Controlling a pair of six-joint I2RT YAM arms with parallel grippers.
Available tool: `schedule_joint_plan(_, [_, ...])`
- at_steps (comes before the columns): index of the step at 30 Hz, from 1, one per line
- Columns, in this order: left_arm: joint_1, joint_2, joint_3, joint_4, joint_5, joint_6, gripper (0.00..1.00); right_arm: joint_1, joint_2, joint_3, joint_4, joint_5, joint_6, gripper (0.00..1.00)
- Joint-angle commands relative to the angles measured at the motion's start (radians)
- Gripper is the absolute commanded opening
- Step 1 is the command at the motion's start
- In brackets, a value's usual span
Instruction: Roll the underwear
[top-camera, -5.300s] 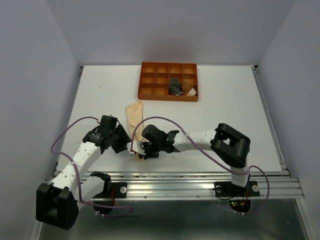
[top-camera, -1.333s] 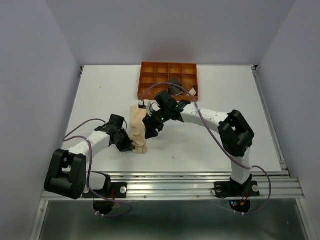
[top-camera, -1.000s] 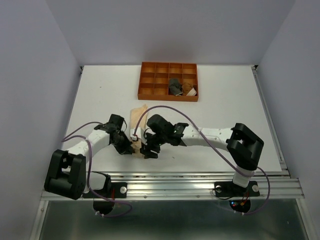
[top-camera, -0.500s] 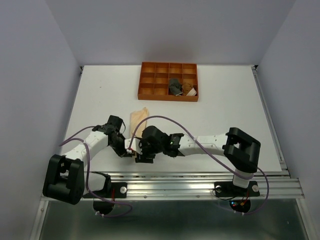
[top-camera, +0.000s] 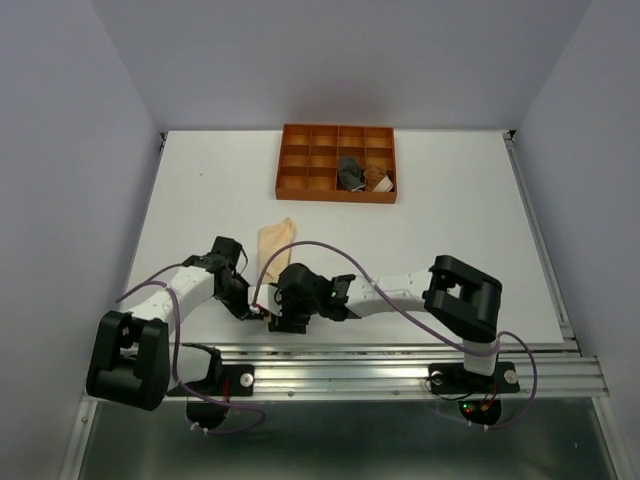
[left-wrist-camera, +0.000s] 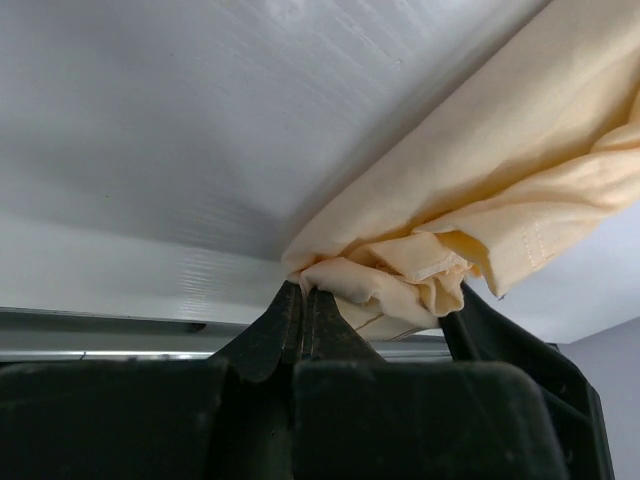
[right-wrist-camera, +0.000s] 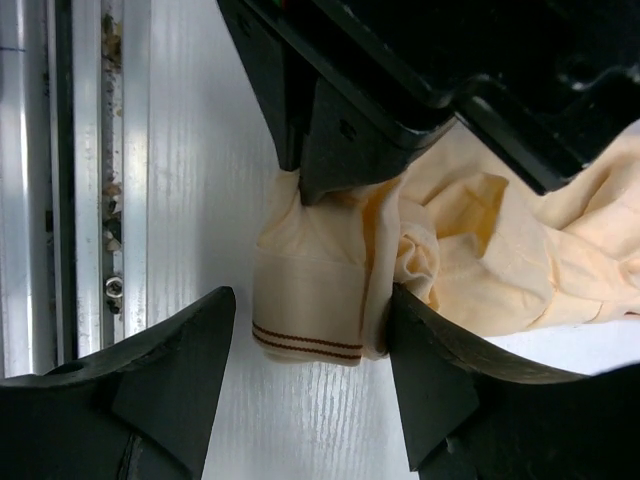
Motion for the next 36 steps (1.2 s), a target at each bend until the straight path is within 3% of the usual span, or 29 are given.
schedule_joint_plan(1, [0.020, -0.028, -0.034, -0.002, 0.048, -0.014, 0.00, 0.018, 0.044, 0.017, 0.048, 0.066, 0.015, 0.66])
schedule_joint_plan(4, [0.029, -0.023, -0.050, 0.015, 0.072, -0.005, 0.00, 0.027, 0.064, 0.028, 0.048, 0.089, 0.018, 0.64])
schedule_joint_plan(7, [0.038, -0.016, -0.068, 0.035, 0.108, 0.002, 0.00, 0.027, 0.070, 0.013, 0.078, 0.110, 0.033, 0.41])
schedule_joint_plan(8, [0.043, -0.013, -0.070, 0.046, 0.117, 0.003, 0.00, 0.027, 0.067, 0.005, 0.094, 0.116, 0.047, 0.25])
schedule_joint_plan(12, [0.049, -0.014, -0.059, 0.030, 0.108, 0.014, 0.00, 0.027, 0.055, -0.012, 0.082, 0.098, 0.068, 0.08])
schedule_joint_plan(14, [0.049, -0.028, -0.027, 0.017, 0.063, 0.026, 0.09, 0.027, 0.053, 0.006, 0.030, 0.045, 0.085, 0.01])
schedule_joint_plan(16, [0.049, -0.045, 0.001, -0.016, 0.030, 0.034, 0.25, 0.017, 0.061, 0.034, -0.042, -0.012, 0.104, 0.01])
schedule_joint_plan(21, [0.049, -0.115, 0.084, -0.080, -0.116, 0.039, 0.50, -0.046, 0.029, 0.062, -0.158, -0.160, 0.222, 0.01])
schedule_joint_plan(32, [0.049, -0.157, 0.087, -0.057, -0.188, 0.058, 0.53, -0.255, 0.139, 0.134, -0.248, -0.604, 0.542, 0.01])
schedule_joint_plan(36, [0.051, -0.210, 0.035, 0.059, -0.121, 0.101, 0.53, -0.264, 0.199, 0.207, -0.295, -0.641, 0.584, 0.01])
